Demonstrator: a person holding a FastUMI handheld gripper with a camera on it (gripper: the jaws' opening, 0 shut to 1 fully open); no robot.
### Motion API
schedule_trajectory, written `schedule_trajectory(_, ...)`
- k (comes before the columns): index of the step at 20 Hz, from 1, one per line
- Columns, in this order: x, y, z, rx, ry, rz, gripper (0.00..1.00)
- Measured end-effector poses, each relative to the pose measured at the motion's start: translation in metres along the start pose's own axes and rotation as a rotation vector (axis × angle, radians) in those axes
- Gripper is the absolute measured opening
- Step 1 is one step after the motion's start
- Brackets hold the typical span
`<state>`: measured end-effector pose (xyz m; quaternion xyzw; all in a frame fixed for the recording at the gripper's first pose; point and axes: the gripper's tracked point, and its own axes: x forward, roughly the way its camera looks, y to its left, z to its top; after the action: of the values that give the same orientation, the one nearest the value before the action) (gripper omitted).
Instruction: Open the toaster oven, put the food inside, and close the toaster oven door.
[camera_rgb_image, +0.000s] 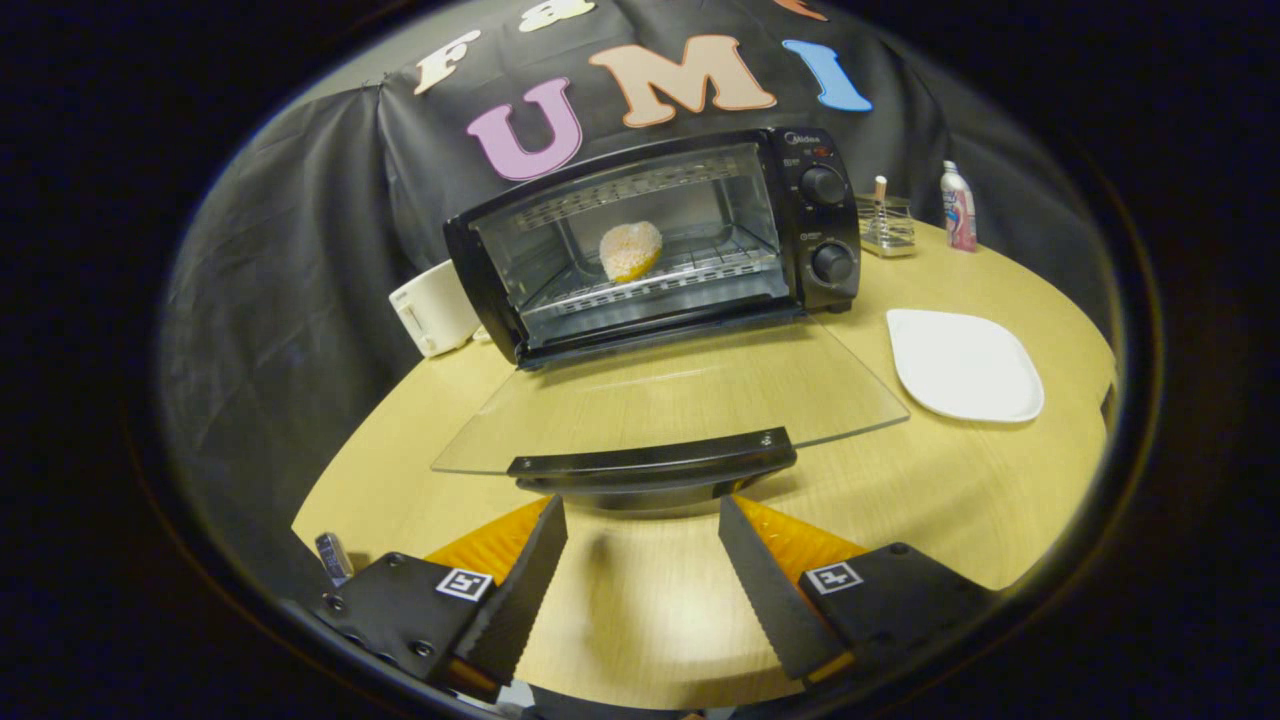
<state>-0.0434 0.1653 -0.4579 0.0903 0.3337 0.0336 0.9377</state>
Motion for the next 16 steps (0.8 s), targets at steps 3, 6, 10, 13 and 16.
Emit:
schedule_trajectory(3, 0.0, 0.0, 0.003, 0.026, 0.003, 0.007, 0.98)
schedule_trajectory(6, -0.005, 0.002, 0.009, 0.029, -0.008, 0.009, 0.97)
schedule_trajectory(10, -0.01, 0.004, 0.016, 0.021, -0.028, 0.012, 0.97)
schedule_trajectory(13, -0.012, 0.005, 0.023, 0.033, -0.051, 0.021, 0.97)
schedule_trajectory(16, -0.011, 0.003, 0.033, 0.012, -0.086, 0.001, 0.97)
